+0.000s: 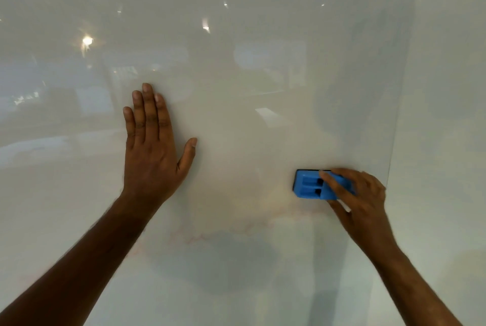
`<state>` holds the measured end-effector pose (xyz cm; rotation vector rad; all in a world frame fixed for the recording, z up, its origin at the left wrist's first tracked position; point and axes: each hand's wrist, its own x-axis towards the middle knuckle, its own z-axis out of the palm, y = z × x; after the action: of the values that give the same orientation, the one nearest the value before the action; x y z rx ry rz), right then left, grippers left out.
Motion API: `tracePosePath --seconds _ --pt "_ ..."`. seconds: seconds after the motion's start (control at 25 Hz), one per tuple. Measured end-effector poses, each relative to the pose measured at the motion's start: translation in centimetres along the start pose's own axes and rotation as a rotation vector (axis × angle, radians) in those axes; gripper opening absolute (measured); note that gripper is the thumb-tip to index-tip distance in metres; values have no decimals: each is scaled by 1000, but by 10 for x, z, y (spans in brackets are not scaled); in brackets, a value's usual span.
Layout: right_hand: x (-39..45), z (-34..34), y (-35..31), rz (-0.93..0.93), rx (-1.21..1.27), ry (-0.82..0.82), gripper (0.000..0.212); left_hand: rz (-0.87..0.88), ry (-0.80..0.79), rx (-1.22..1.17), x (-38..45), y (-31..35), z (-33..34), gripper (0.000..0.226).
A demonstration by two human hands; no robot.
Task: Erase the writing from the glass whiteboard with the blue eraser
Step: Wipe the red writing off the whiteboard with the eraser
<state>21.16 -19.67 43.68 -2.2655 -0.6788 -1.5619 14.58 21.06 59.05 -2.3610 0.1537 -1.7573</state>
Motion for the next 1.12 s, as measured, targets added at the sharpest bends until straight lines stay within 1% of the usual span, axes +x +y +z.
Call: tracePosePath --seconds 0.12,0.2,0.24,0.32,0.4,0.48,0.56,0.64,0.68,0.8,0.88,0.96,1.04,1.12 --pt "18 -15 26 190 35 66 60 -7 5 31 1 3 1 97" --pt "45 -20 24 323 93 108 66 -9 9 35 1 5 1 100" --pt "60 -22 19 343 118 128 68 -9 9 36 1 5 1 101" --pt "77 -22 7 302 139 143 67 -6 6 36 1 4 1 102" --pt "73 -18 -1 194 115 120 62 -7 0 32 0 4 0 102" --pt "47 -11 -2 56 43 76 63 -6 2 26 0 3 1 102" --pt "8 0 3 -31 -33 15 70 0 3 25 0 2 2 102" --pt "-19 1 12 -19 -59 -31 80 5 4 38 0 2 2 102" --pt "-22 -2 16 16 -54 -33 81 5 4 45 0 1 2 101" --pt "1 -12 18 204 6 30 74 -4 9 52 0 2 3 101" --pt "23 -13 7 291 60 69 70 -6 6 56 0 2 3 101" --pt "26 -10 -7 300 69 69 67 -3 2 54 -1 1 3 101" --pt "14 -6 -11 249 28 8 67 -9 7 55 -2 2 3 101" --pt "3 -5 -11 236 -6 -59 71 -1 12 44 -2 2 3 100"
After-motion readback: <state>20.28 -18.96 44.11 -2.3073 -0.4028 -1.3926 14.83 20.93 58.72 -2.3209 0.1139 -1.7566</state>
